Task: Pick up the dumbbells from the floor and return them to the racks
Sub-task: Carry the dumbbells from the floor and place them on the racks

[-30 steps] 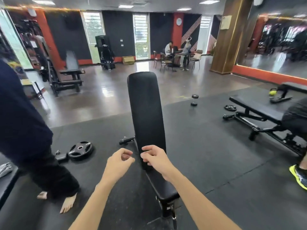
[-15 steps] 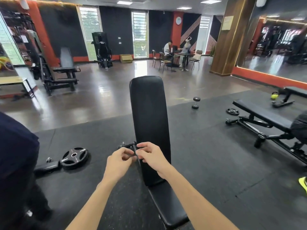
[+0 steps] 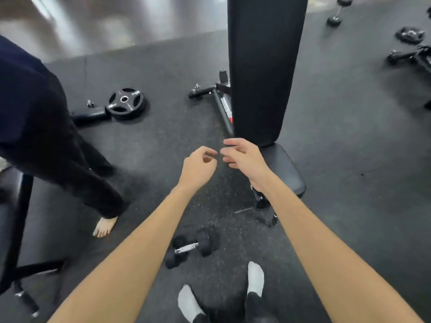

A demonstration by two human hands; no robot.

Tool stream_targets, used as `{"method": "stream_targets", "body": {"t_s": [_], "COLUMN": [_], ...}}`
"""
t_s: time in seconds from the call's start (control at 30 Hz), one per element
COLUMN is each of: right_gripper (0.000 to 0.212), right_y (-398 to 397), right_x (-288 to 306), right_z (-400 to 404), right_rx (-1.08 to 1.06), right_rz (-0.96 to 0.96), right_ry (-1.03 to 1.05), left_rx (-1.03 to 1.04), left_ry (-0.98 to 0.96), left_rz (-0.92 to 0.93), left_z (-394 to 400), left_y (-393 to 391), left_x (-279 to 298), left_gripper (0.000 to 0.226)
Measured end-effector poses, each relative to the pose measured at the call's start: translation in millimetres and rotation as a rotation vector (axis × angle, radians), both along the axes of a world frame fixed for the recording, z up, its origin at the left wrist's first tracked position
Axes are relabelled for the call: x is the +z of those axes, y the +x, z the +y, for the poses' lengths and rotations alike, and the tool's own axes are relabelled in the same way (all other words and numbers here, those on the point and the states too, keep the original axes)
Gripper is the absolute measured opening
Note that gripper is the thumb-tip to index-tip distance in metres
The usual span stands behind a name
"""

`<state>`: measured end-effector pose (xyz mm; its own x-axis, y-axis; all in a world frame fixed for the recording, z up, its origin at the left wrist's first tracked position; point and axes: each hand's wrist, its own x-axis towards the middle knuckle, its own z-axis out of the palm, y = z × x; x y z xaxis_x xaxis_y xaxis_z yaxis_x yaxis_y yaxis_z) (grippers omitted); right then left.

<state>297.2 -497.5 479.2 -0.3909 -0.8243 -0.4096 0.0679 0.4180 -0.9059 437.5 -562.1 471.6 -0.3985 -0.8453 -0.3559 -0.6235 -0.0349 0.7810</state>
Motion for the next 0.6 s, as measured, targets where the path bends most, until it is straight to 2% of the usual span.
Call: {"method": "stream_targets", "body": {"t_s": [0.27,0.47,0.6], "right_gripper": [0.028,0.022,0.023], "right_y": [32,56,71], "right_x": [-205,-394,-520], "right_z": [5,4,17], "right_rx": [0.022,0.064,0.054], "right_rz": [-0.083,-0.124,-0.151], "right_ry": [0.203,0.328,0.439], "left_rx": [0.095,0.22,0.287], "left_ry": [0.209,0.36,0.454], "left_rz": [-0.156,-0.304,-0.479], "left_z": [20,41,57], "left_y": [42,65,76], "left_x": [-223,-426,-548], "left_gripper": [0.026,0.047,0.068]}}
